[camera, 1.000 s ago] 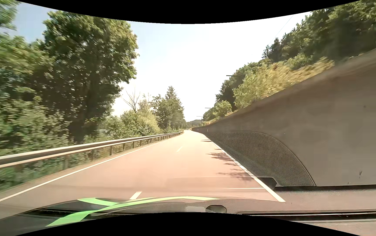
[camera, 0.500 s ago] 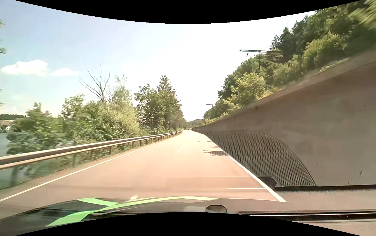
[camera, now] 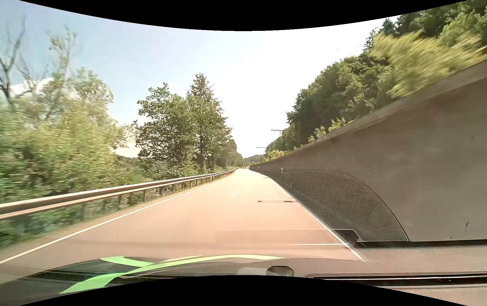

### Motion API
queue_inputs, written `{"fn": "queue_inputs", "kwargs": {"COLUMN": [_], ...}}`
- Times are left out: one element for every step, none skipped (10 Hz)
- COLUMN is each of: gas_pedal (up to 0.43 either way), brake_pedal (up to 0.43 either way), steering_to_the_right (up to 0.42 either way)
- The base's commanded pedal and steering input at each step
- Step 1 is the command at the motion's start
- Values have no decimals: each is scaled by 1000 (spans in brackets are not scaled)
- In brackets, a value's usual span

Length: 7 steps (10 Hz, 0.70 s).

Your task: Follow the waypoints while adhering to traffic rules and regulations

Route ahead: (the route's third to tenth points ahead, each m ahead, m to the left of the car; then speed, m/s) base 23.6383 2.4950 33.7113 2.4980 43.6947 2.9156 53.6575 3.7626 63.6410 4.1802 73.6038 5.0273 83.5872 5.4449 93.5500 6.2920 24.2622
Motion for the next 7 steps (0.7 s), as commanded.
{"fn": "queue_inputs", "kwargs": {"gas_pedal": [268, 268, 280, 280, 280, 280, 280], "brake_pedal": [0, 0, 0, 0, 0, 0, 0], "steering_to_the_right": [-4, -4, -4, -4, -5, -5, -6]}}
